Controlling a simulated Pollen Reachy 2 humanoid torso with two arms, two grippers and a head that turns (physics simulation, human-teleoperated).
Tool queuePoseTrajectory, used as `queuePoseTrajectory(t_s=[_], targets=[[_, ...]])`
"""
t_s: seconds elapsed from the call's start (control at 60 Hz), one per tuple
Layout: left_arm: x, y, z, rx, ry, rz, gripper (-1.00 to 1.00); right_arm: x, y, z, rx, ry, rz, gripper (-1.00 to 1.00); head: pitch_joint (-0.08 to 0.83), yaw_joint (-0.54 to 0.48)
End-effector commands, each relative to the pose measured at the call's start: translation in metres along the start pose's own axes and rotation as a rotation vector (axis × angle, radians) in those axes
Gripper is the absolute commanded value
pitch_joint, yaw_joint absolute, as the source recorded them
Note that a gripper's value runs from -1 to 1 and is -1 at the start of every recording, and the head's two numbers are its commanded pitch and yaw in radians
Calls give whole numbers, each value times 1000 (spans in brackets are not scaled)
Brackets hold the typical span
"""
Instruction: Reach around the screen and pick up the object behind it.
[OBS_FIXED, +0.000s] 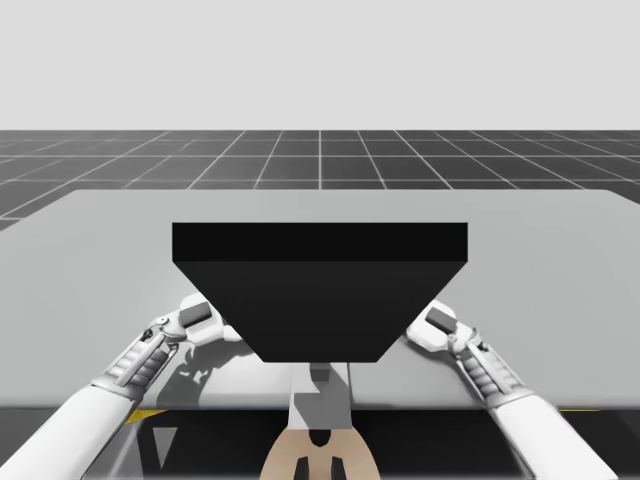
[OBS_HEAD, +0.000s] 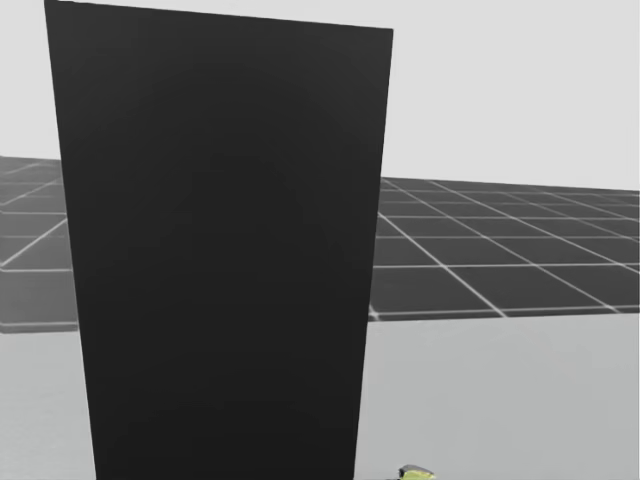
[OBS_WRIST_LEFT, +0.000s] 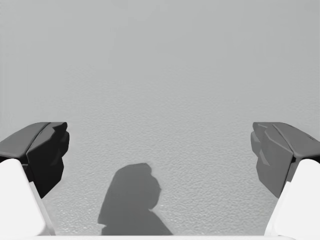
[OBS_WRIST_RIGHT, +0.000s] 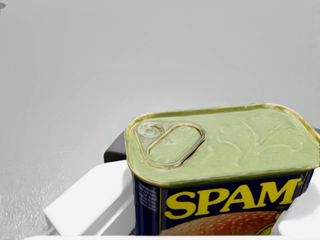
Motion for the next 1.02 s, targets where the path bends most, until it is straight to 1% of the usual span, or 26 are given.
queuePoseTrajectory(t_s=[0.017,0.05,0.067,0.2,0.317,0.417,0.467,0.567,0.667,0.683,0.717,0.883,0.967,1.0,1.017], targets=[[0,1,1,7,-5,0,-1000,31,-24,37,-37,-31,108,1000,118,-175],[0,2,1,8,-6,0,-1000,33,-26,43,-44,-35,103,1000,117,-174],[0,2,1,10,-6,0,-1000,34,-30,51,-66,-35,106,1000,117,-173],[1,4,2,21,-17,2,-1000,38,-45,79,-134,-39,121,1000,112,-169],[2,6,3,38,-35,9,-1000,45,-53,90,-163,-53,131,1000,110,-168],[2,7,3,41,-39,13,-1000,61,-62,99,-197,-79,160,1000,110,-166],[2,7,3,40,-39,13,-1000,74,-67,104,-211,-94,181,1000,109,-165],[2,8,4,42,-42,12,-1000,103,-74,112,-248,-113,238,1000,110,-165],[3,8,4,43,-44,12,-1000,128,-78,117,-271,-148,271,1000,108,-160],[3,8,4,43,-44,12,-1000,128,-78,117,-271,-148,271,1000,108,-160],[3,8,4,43,-45,11,-1000,141,-79,118,-279,-163,292,1000,106,-159],[2,8,4,45,-44,11,-1000,186,-77,116,-315,-231,357,1000,104,-157],[2,8,4,46,-43,12,-1000,217,-76,119,-358,-287,386,1000,104,-155],[2,8,4,45,-43,12,-1000,224,-76,120,-370,-302,398,1000,105,-154],[2,8,4,45,-43,12,-1000,235,-75,123,-387,-322,411,1000,107,-153]])
